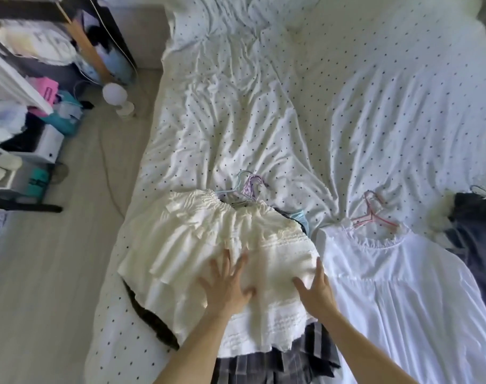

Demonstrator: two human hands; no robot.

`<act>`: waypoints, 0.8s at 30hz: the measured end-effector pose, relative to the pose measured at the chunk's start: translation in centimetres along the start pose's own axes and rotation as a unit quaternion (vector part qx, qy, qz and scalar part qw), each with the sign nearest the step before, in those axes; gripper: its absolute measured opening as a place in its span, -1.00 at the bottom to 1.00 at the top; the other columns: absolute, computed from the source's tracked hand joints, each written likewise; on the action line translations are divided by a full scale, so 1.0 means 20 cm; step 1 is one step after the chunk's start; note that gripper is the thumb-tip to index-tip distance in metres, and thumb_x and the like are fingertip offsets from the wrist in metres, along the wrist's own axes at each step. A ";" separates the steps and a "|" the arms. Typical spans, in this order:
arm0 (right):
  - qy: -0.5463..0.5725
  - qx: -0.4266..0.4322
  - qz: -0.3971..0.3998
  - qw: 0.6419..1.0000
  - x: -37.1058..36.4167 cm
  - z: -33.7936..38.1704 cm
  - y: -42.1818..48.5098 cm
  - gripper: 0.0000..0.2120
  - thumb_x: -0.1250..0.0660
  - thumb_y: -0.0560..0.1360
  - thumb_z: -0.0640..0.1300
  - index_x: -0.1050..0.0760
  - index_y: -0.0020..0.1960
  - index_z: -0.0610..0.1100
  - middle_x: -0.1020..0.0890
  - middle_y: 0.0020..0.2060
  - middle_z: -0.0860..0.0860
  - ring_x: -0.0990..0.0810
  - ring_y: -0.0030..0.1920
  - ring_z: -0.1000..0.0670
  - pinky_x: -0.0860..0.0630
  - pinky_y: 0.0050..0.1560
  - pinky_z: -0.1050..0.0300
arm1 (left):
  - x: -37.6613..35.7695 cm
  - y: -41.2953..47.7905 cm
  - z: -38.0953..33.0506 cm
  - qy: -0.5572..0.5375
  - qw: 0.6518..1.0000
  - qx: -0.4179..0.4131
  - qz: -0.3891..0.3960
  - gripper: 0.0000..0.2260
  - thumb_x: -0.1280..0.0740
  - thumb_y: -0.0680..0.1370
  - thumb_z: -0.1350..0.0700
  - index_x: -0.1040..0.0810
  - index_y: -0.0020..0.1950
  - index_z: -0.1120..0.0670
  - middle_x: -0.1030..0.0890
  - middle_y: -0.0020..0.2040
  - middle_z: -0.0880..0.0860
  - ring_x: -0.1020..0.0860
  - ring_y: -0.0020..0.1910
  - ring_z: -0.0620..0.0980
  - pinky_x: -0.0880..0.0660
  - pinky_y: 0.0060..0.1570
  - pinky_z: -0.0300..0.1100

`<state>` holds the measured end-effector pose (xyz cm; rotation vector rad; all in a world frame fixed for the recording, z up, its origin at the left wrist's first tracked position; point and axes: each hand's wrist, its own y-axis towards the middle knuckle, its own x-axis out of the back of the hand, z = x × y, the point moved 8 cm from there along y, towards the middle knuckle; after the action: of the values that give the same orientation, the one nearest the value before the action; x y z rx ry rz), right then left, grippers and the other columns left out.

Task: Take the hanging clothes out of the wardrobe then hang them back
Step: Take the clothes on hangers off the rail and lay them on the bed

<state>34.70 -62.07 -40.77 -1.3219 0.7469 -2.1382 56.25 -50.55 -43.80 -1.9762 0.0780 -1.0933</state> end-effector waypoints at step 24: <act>-0.157 0.097 0.109 0.977 0.09 -0.20 -0.45 -0.44 -0.13 0.63 0.06 -0.05 0.59 0.20 -0.03 0.61 -0.01 -0.10 0.58 -0.07 -0.21 0.50 -0.02 | -0.14 -0.43 -0.12 0.115 0.992 0.012 0.045 -0.33 -0.10 0.62 -0.26 0.23 0.59 -0.22 0.34 0.60 0.03 0.23 0.59 0.22 0.10 0.49 0.36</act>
<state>29.13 -56.01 -35.04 -1.3618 0.5117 -1.7286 50.08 -45.52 -38.99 -1.8010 0.2733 -1.2518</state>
